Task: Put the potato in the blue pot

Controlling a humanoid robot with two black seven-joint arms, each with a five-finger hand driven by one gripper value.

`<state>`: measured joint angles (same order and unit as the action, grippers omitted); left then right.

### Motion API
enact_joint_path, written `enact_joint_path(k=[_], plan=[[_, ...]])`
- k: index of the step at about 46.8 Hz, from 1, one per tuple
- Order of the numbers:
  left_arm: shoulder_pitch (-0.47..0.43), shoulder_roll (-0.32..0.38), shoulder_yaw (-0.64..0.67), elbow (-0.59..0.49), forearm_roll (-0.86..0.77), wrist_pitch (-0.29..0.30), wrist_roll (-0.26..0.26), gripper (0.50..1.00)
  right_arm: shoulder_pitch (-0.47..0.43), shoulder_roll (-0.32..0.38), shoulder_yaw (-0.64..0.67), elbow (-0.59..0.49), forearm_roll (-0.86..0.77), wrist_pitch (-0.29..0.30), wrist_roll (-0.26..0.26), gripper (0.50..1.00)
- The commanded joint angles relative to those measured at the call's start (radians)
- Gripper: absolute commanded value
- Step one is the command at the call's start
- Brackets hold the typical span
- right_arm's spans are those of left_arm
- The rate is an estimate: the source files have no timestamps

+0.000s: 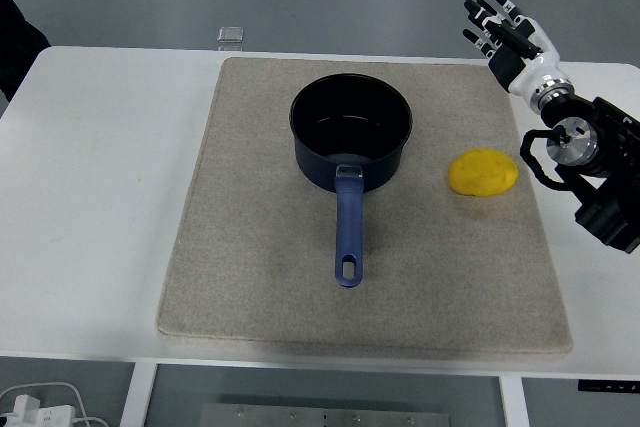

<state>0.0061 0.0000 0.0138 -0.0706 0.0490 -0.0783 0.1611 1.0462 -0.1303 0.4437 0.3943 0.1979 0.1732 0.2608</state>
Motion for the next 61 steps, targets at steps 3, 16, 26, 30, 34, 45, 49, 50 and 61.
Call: enact_joint_path(k=[3, 16, 26, 30, 34, 45, 49, 50, 61], plan=[[-0.002, 0.000, 0.000, 0.002, 0.000, -0.006, 0.000, 0.996, 0.000, 0.000, -0.003, 0.000, 0.000, -0.001, 0.000, 0.930], [-0.002, 0.000, -0.002, 0.006, 0.000, -0.008, 0.003, 0.996, 0.002, -0.012, -0.013, 0.002, -0.002, 0.012, 0.000, 0.930], [-0.002, 0.000, -0.002, 0.009, 0.000, -0.006, 0.003, 0.996, 0.003, -0.091, -0.022, 0.041, -0.100, 0.111, -0.003, 0.930], [-0.002, 0.000, -0.002, 0.009, 0.000, -0.003, 0.003, 0.996, -0.005, -0.143, -0.034, 0.104, -0.181, 0.127, -0.002, 0.930], [-0.002, 0.000, -0.002, 0.009, 0.000, -0.001, 0.003, 0.996, -0.009, -0.202, -0.069, 0.184, -0.241, 0.138, -0.002, 0.930], [-0.002, 0.000, -0.002, 0.009, 0.000, -0.001, 0.003, 0.996, -0.034, -0.350, -0.164, 0.374, -0.284, 0.140, 0.009, 0.928], [-0.002, 0.000, -0.002, 0.009, 0.000, -0.001, 0.003, 0.996, -0.040, -0.390, -0.172, 0.422, -0.330, 0.147, 0.031, 0.928], [-0.002, 0.000, -0.002, 0.009, 0.000, -0.001, 0.003, 0.996, -0.043, -0.400, -0.172, 0.432, -0.343, 0.150, 0.037, 0.930], [-0.002, 0.000, -0.002, 0.009, 0.000, 0.000, 0.003, 0.996, -0.077, -0.495, -0.195, 0.540, -0.474, 0.154, 0.083, 0.928]])
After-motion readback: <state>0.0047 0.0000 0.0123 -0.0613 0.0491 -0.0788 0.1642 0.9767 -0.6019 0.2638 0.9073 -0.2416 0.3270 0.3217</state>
